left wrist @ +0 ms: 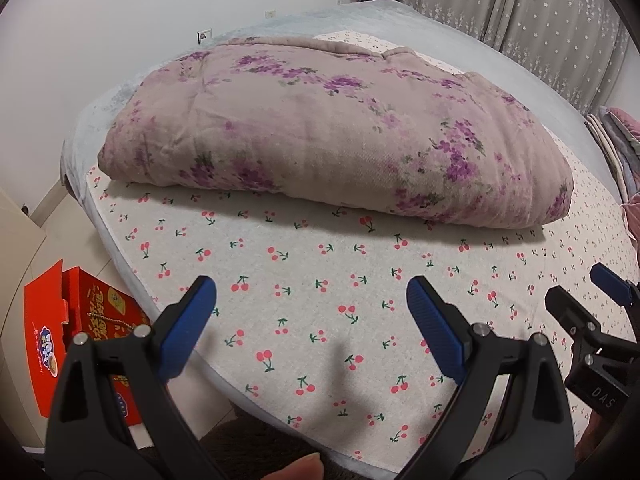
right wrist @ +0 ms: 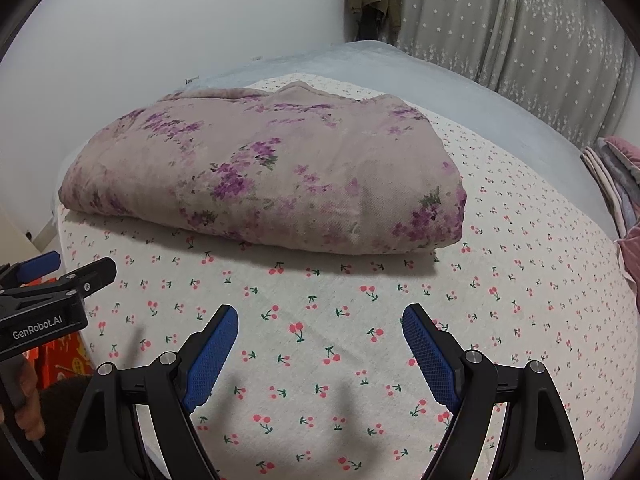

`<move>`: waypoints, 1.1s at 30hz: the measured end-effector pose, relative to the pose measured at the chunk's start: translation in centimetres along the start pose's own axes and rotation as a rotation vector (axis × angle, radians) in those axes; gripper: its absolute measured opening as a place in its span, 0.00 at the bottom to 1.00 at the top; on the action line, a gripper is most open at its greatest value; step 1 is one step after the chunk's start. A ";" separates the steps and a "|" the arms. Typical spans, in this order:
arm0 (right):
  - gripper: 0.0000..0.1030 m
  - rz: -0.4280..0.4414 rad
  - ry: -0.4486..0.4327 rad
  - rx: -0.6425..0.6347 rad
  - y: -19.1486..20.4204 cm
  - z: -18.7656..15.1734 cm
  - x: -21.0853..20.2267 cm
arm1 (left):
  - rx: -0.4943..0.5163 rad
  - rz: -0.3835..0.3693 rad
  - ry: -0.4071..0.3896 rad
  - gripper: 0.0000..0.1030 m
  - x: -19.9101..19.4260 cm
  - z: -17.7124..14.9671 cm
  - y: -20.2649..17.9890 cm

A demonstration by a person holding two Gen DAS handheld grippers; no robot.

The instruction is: Fold large clothes

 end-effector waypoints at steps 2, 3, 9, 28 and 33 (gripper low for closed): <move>0.83 -0.001 -0.001 -0.002 0.1 0.0 0.0 | 0.002 -0.003 0.005 0.93 0.1 0.0 0.0; 0.83 -0.001 0.000 -0.004 0.1 0.0 0.1 | 0.001 -0.005 0.006 0.93 0.0 -0.1 -0.1; 0.83 0.002 -0.001 0.000 0.1 0.1 0.1 | 0.007 -0.005 0.000 0.93 -0.2 0.0 -0.2; 0.83 0.017 0.001 0.019 -0.2 0.2 0.0 | 0.014 -0.008 0.005 0.93 -0.2 0.0 -0.3; 0.83 0.019 0.003 0.020 -0.2 0.2 0.1 | 0.015 -0.008 0.006 0.93 -0.1 -0.1 -0.3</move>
Point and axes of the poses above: each gripper's, at about its wrist camera, not at the fingertips, and x roughly the way its jaws point, y to its left, z to its top, the point moved 3 cm from there along x, roughly the way its jaws point
